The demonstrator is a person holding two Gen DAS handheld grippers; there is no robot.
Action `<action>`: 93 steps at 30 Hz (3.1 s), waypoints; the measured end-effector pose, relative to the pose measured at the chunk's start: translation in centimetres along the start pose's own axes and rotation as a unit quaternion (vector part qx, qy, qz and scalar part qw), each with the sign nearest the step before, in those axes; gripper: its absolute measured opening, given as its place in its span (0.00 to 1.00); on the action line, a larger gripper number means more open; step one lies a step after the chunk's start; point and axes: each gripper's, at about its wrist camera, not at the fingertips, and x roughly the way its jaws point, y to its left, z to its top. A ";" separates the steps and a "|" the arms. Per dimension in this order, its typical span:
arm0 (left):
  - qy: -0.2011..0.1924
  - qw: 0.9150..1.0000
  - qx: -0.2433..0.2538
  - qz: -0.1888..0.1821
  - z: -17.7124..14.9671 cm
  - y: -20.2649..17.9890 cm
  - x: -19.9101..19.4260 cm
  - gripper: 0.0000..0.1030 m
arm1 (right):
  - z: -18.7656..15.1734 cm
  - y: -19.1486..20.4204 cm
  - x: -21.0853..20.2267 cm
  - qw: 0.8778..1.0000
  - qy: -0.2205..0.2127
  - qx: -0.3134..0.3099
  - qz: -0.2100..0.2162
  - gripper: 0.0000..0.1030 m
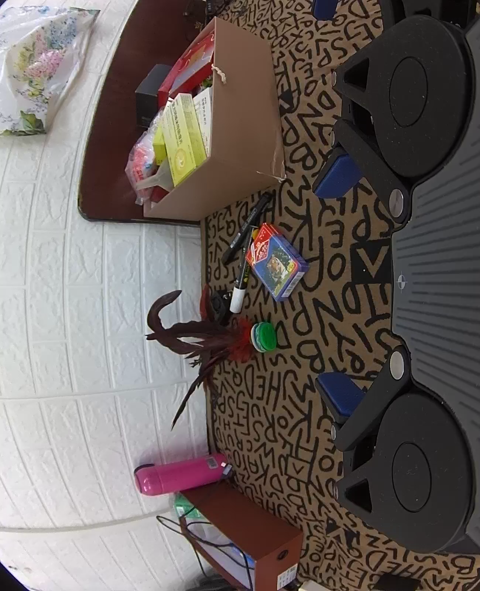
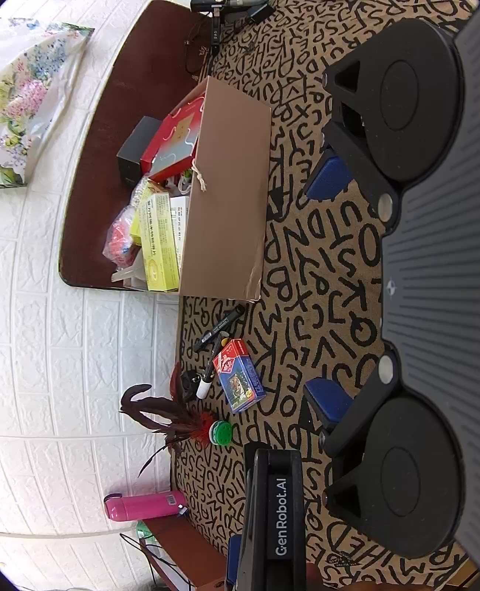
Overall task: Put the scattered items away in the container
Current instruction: 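Reach the left tool to the blue card box and grasp it, then carry the card box into the cardboard box and open the left tool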
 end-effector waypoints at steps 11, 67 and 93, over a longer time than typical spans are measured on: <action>0.031 0.999 -0.005 0.001 -0.1 0.9 3.5 1.00 | 0.0 0.4 3.2 1.000 0.024 -0.003 0.009 1.00; 0.149 0.950 0.097 -0.257 -3.2 2.6 12.2 0.61 | -3.9 4.9 11.4 0.954 0.029 -0.158 0.254 0.56; 0.139 0.955 0.139 -0.221 -5.1 -1.0 8.5 0.67 | -7.4 3.9 7.4 0.970 -0.016 -0.140 0.198 0.67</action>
